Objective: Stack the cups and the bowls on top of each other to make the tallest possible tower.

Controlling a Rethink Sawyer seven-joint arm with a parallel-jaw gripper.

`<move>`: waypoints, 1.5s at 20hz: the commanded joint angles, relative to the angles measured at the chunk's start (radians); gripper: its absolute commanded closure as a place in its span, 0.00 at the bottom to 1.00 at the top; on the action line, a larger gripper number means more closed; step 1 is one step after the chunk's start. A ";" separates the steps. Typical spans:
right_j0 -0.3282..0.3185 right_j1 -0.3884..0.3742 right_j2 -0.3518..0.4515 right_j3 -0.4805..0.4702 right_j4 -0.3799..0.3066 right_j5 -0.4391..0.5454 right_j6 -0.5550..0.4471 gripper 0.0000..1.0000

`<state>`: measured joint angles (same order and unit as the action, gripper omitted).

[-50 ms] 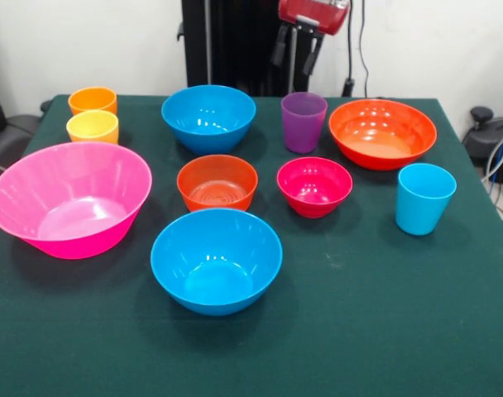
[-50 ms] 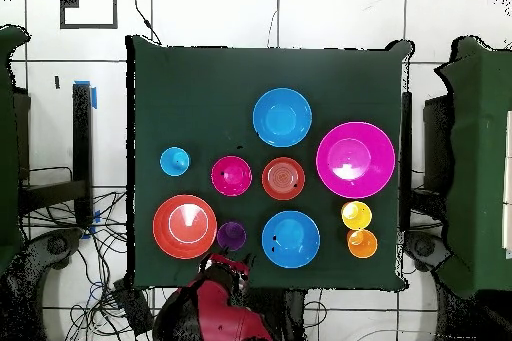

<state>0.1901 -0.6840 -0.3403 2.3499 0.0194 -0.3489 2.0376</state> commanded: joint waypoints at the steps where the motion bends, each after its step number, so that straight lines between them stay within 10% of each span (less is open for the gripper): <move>1: -0.031 0.096 0.133 -0.046 -0.003 -0.031 0.195 0.00; 30: -0.086 0.123 0.187 -0.149 -0.051 -0.067 0.147 0.00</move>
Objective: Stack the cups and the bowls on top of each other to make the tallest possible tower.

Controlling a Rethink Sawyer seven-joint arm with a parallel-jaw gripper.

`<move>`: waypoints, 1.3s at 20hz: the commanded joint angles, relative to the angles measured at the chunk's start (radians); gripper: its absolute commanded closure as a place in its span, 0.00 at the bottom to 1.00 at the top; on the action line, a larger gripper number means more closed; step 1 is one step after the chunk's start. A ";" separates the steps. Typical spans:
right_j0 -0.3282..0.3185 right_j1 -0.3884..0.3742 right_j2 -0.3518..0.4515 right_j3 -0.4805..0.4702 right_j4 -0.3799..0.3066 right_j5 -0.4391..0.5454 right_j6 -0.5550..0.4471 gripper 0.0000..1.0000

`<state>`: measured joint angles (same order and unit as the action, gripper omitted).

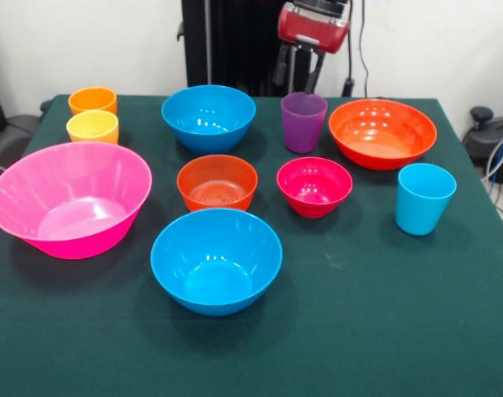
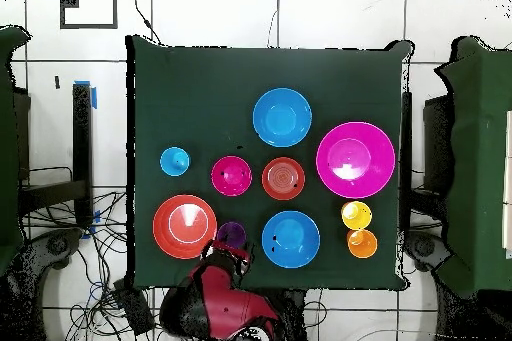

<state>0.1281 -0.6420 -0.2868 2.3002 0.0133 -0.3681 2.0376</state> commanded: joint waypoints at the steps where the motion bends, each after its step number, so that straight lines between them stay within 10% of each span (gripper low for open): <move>1: -0.022 0.085 0.135 -0.102 -0.045 -0.055 0.148 0.00; 26: -0.040 0.282 0.163 -0.208 0.000 -0.170 0.161 0.00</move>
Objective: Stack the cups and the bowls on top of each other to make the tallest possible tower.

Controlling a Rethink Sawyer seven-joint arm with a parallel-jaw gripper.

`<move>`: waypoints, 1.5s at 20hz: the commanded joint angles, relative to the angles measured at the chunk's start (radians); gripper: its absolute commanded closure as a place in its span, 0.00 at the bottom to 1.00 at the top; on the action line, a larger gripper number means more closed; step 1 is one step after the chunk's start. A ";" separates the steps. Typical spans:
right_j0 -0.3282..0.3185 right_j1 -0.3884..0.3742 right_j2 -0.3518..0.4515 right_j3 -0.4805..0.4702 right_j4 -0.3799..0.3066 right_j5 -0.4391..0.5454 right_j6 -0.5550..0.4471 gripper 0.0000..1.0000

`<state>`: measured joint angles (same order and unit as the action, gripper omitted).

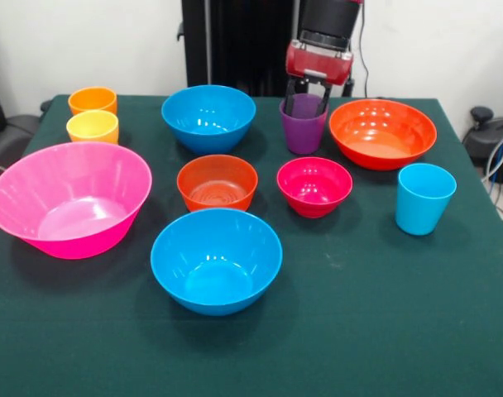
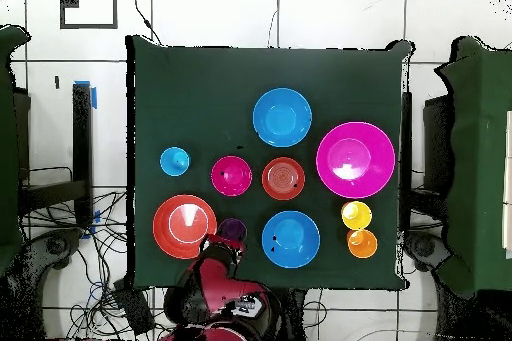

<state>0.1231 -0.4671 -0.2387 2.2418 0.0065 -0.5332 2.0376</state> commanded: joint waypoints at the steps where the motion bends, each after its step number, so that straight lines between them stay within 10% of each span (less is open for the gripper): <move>1: -0.040 0.092 0.114 -0.145 0.005 0.010 0.155 0.00; 14: -0.018 0.035 0.086 -0.085 0.028 0.050 0.152 0.00; 30: 0.056 -0.236 -0.062 0.057 0.044 0.288 0.093 0.00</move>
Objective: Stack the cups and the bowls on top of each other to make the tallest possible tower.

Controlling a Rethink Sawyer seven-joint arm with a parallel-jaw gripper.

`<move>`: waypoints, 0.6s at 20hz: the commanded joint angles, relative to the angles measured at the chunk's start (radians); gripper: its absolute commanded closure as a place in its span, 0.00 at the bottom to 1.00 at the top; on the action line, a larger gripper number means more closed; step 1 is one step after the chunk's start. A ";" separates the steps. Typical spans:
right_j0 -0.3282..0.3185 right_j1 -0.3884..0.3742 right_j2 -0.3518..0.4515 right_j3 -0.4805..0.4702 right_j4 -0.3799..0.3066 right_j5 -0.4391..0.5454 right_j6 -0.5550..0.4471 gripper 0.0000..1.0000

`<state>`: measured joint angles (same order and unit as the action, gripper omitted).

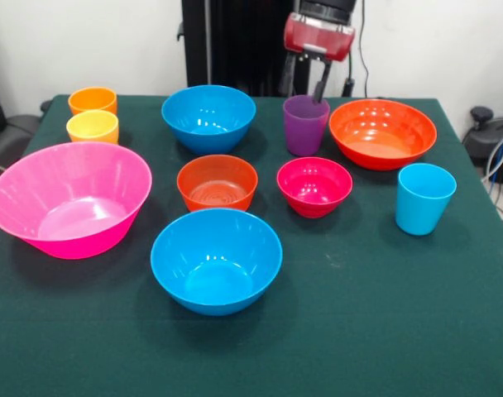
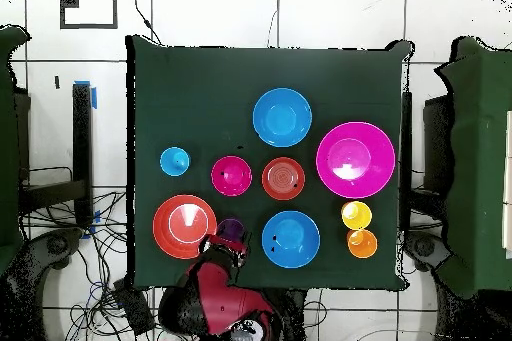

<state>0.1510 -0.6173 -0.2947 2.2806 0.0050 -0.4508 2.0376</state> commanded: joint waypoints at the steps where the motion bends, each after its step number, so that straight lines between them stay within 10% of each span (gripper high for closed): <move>1: 0.033 -0.105 -0.021 0.021 0.041 0.231 0.087 0.00; 12: -0.005 0.017 0.025 -0.020 -0.004 0.113 0.161 0.00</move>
<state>0.1720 -0.7085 -0.3617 2.2822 0.0046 -0.3353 2.0376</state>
